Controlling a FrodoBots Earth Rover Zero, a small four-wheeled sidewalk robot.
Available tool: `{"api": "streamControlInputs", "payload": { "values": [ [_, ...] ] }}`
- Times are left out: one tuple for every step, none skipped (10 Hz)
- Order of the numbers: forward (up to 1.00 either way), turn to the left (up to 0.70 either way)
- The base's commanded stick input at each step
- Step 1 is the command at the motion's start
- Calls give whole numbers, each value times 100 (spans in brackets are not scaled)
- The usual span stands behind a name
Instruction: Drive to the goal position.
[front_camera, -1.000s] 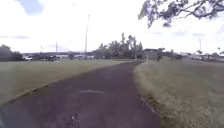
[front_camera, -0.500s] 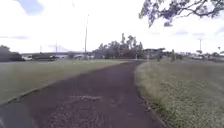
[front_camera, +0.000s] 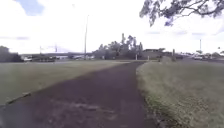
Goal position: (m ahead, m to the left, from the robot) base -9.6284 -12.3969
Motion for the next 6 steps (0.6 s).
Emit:
{"api": "streamControlInputs", "payload": {
  "values": [
    [50, 0],
    [50, 0],
    [50, 0],
    [50, 0],
    [50, 0],
    [50, 0]
  ]
}}
